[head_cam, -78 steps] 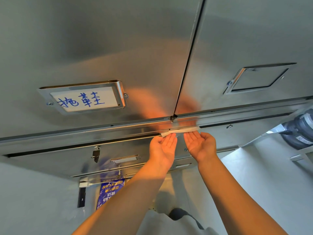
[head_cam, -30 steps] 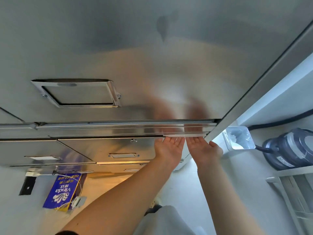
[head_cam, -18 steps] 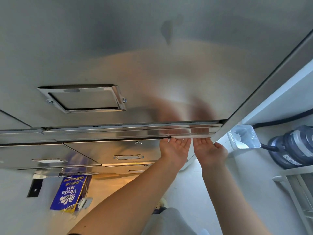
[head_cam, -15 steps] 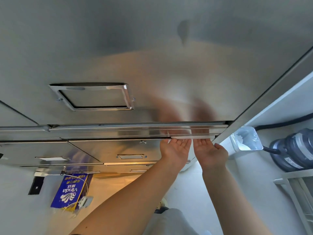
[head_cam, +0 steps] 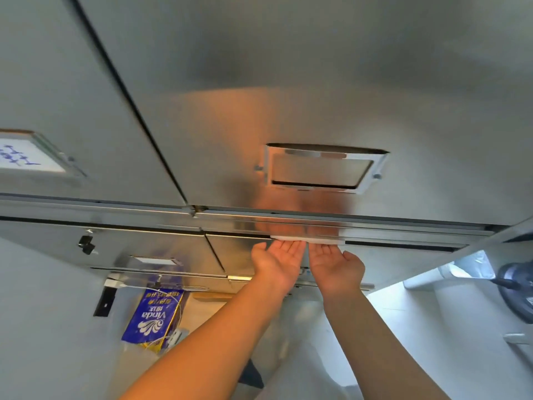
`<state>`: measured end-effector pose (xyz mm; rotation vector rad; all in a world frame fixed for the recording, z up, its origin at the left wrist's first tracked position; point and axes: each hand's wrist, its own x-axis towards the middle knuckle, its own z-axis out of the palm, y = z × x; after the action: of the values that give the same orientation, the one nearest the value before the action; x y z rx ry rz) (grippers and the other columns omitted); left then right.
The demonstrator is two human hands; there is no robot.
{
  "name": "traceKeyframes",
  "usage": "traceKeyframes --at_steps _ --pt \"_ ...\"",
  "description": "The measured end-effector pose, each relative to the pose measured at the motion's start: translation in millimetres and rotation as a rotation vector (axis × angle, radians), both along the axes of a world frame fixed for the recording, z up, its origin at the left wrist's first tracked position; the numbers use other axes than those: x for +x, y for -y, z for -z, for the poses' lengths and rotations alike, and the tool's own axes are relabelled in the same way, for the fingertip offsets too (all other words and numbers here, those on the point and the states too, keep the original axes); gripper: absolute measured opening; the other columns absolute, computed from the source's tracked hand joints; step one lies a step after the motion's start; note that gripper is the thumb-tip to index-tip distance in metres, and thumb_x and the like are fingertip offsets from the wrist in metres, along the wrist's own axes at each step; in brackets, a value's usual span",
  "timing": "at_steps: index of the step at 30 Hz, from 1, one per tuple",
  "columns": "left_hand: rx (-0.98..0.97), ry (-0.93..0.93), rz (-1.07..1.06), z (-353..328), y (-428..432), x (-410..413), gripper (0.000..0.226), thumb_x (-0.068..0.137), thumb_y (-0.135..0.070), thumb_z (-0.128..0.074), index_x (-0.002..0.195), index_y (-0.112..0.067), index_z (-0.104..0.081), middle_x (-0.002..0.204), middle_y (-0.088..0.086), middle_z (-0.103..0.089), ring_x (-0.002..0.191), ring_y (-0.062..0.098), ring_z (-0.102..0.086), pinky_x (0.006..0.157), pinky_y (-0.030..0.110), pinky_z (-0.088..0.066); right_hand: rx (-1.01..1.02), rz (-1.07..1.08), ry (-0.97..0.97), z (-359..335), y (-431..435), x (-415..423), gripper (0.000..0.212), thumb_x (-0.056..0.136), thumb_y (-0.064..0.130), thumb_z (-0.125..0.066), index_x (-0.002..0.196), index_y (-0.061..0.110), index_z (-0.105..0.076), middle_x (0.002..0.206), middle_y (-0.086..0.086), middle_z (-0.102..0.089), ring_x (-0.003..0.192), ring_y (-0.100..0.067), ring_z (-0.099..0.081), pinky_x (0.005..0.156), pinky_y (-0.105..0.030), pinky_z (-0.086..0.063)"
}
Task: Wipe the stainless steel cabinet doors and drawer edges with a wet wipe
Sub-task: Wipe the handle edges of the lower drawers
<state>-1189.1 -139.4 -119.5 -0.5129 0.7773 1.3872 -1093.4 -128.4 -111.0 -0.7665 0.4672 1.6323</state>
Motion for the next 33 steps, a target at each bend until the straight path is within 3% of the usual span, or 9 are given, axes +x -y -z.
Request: traceKeyframes --at_steps 3,8,13,19,25,29,33 --pt "-0.006 0.011 -0.018 1 6 -47 0.054 0.099 -0.035 -0.022 0.127 0.004 -0.047 0.135 0.025 -0.048 0.128 0.037 -0.043 0.107 0.045 -0.032 -0.013 0.004 -0.004 0 7 -48 0.047 0.100 0.022 -0.017 0.135 -0.001 -0.040 0.136 -0.018 -0.048 0.127 -0.033 -0.045 0.107 -0.044 -0.034" --pt "0.006 0.038 -0.035 6 18 -114 0.054 0.099 -0.034 -0.020 0.113 0.007 -0.052 0.132 0.024 -0.049 0.128 0.037 -0.042 0.105 0.045 -0.033 -0.032 0.006 -0.017 2 17 -116 0.046 0.100 0.021 -0.017 0.126 -0.002 -0.047 0.123 -0.019 -0.054 0.127 -0.032 -0.045 0.107 -0.044 -0.034" --pt "-0.011 0.042 -0.054 8 22 -147 0.053 0.100 -0.034 -0.021 0.127 0.005 -0.045 0.138 0.024 -0.045 0.130 0.038 -0.039 0.108 0.045 -0.030 -0.074 0.012 0.010 4 20 -153 0.047 0.102 0.022 -0.016 0.135 -0.001 -0.040 0.138 -0.018 -0.047 0.130 -0.032 -0.042 0.109 -0.043 -0.031" --pt "-0.037 0.041 -0.087 5 19 -140 0.051 0.100 -0.029 -0.020 0.134 0.004 -0.040 0.142 0.023 -0.041 0.134 0.037 -0.034 0.111 0.045 -0.025 -0.106 -0.010 0.046 4 17 -150 0.049 0.101 0.024 -0.016 0.140 -0.001 -0.033 0.144 -0.018 -0.040 0.134 -0.033 -0.036 0.111 -0.044 -0.026" --pt "-0.060 -0.003 -0.188 1 14 -124 0.046 0.100 -0.023 -0.018 0.103 0.005 -0.055 0.129 0.021 -0.053 0.123 0.035 -0.048 0.107 0.044 -0.035 -0.120 -0.075 0.017 -1 13 -137 0.048 0.101 0.024 -0.018 0.136 -0.002 -0.037 0.139 -0.020 -0.044 0.131 -0.035 -0.040 0.110 -0.046 -0.029" --pt "-0.057 -0.030 -0.241 0 10 -95 0.046 0.099 -0.022 -0.018 0.105 0.004 -0.056 0.121 0.021 -0.058 0.113 0.035 -0.054 0.100 0.045 -0.040 -0.110 -0.126 0.005 0 9 -107 0.044 0.101 0.022 -0.019 0.128 0.000 -0.045 0.125 -0.020 -0.054 0.116 -0.035 -0.050 0.107 -0.047 -0.034" --pt "-0.055 -0.048 -0.240 -1 4 -38 0.046 0.099 -0.023 -0.018 0.113 0.003 -0.054 0.114 0.022 -0.060 0.111 0.035 -0.054 0.103 0.044 -0.039 -0.090 -0.140 -0.006 -1 -2 -50 0.041 0.100 0.019 -0.019 0.118 -0.002 -0.049 0.121 -0.021 -0.054 0.123 -0.036 -0.047 0.109 -0.047 -0.033"
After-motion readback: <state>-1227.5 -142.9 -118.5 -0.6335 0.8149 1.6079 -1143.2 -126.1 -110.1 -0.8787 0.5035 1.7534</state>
